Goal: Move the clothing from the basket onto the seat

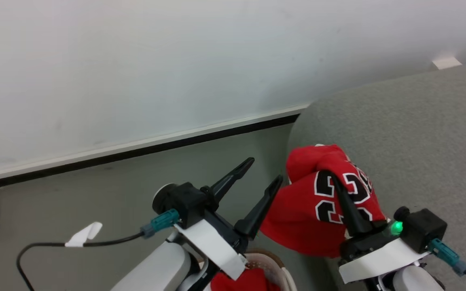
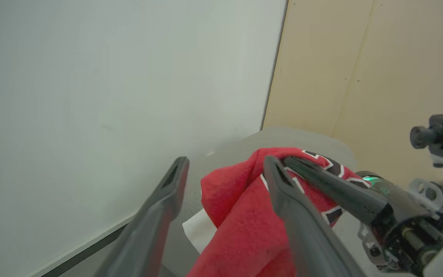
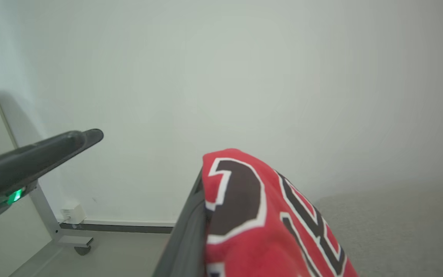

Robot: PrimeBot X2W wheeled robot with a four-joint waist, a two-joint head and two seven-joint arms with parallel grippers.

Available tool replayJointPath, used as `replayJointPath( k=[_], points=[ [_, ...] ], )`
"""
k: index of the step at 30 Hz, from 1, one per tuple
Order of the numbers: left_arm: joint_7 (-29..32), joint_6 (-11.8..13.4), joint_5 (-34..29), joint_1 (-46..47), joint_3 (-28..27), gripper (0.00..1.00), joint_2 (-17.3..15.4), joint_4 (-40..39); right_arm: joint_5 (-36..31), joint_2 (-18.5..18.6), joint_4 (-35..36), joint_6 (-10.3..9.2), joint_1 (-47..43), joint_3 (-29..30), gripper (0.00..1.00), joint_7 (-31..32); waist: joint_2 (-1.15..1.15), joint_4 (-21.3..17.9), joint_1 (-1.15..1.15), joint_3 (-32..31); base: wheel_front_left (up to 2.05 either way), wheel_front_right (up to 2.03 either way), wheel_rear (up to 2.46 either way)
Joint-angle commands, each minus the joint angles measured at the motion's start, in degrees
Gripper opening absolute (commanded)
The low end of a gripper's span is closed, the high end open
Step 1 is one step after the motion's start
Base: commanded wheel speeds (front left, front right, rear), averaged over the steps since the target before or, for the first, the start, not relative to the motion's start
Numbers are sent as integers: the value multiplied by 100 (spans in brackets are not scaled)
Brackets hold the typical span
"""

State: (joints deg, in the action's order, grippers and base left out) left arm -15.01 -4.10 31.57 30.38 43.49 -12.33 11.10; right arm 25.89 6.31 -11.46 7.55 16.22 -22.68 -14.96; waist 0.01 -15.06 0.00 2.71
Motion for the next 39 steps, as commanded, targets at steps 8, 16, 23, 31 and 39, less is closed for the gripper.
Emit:
replayJointPath(
  k=[8, 16, 23, 31, 39],
  points=[
    [-12, -94, -464, -350, -171, 100, -75, 87, -247, 186, 178, -12, -116, 422, 0, -16, -1, -1177, 0, 256, 0, 0, 0],
    [-14, -191, -705, -607, -381, 100, 67, 192, -298, 10, 316, -12, -437, 708, 0, -15, -1, -1550, 0, 334, 0, 0, 0],
    [-14, -265, -851, -664, -500, 100, 173, 278, -382, 91, 297, -12, -382, 747, 0, -15, -1, -1497, 0, 366, 0, 0, 0],
    [-15, -309, -1034, -455, -434, 100, 97, 380, -408, 352, -27, -12, 311, 899, 0, -9, -1, -1222, 0, 818, 0, 0, 0],
    [33, -335, -1067, -40, -313, 100, -272, 253, -698, 841, -534, -12, 1922, 1378, 0, 426, -1, -696, 0, 1893, 0, 0, 0]
  ],
)
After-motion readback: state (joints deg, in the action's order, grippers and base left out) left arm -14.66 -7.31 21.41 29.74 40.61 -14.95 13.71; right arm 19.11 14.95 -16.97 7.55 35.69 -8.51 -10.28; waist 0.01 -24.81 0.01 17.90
